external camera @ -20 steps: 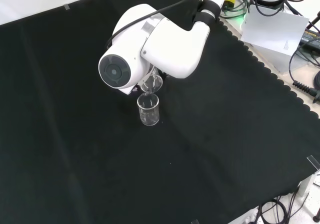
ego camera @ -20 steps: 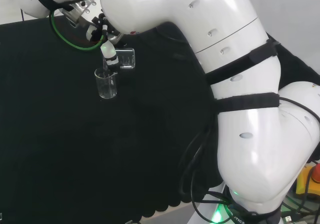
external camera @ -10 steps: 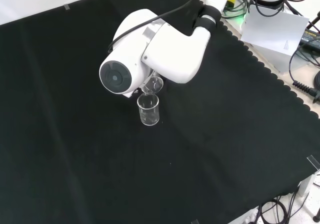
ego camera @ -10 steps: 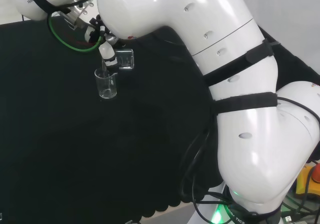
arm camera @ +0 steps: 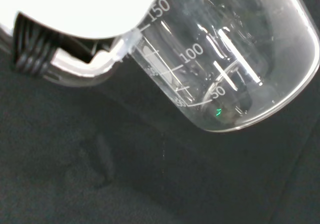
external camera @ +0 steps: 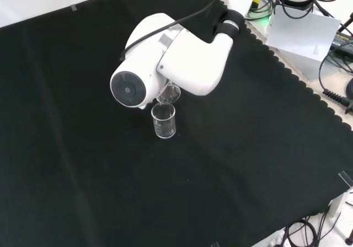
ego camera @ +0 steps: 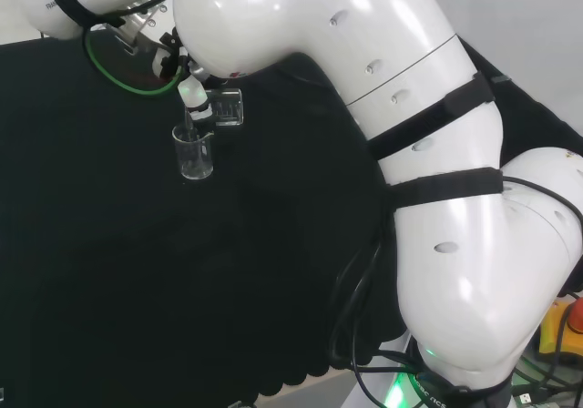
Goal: Pour the water from the handheld beaker into the one on the table.
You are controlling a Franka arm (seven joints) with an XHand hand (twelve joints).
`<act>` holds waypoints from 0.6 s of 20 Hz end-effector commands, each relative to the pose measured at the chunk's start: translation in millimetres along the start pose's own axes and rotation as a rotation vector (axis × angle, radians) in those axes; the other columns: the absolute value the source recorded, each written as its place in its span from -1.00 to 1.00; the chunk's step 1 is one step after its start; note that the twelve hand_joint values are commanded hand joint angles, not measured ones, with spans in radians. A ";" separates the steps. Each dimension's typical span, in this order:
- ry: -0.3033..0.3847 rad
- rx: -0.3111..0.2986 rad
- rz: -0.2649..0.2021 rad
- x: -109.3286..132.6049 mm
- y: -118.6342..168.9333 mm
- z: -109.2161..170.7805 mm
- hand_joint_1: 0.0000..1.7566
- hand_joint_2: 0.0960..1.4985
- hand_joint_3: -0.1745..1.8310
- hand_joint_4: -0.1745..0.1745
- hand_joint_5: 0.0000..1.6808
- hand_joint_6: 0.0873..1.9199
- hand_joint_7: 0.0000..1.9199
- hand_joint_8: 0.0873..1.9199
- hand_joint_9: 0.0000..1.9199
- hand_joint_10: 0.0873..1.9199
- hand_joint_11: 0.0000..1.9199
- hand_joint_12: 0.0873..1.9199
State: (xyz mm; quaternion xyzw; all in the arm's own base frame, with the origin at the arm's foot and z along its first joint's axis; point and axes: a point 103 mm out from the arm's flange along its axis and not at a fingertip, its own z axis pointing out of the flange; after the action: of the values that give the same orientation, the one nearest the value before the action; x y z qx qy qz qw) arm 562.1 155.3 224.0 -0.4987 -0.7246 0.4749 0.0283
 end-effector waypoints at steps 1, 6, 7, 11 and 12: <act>-0.007 0.010 0.003 0.0 -0.7 -0.6 0.47 -0.40 0.08 0.19 0.44 -0.14 0.46 -0.44 0.35 -0.58 0.16 -0.14; -0.010 0.019 0.004 0.1 -1.8 -1.4 0.47 -0.40 0.08 0.19 0.44 -0.14 0.46 -0.44 0.35 -0.57 0.16 -0.14; -0.009 0.020 0.004 -0.3 -2.1 -1.6 0.47 -0.40 0.08 0.19 0.44 -0.14 0.46 -0.44 0.35 -0.57 0.16 -0.14; -0.011 0.026 0.005 -0.7 -3.5 -3.1 0.47 -0.40 0.08 0.18 0.44 -0.14 0.46 -0.44 0.35 -0.57 0.16 -0.14; -0.013 0.029 0.005 -0.8 -3.6 -3.3 0.47 -0.40 0.08 0.18 0.44 -0.14 0.46 -0.44 0.35 -0.57 0.16 -0.14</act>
State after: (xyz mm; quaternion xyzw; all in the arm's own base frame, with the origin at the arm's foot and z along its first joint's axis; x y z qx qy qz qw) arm 562.2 156.8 228.2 -0.4980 -0.7182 0.4851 0.0290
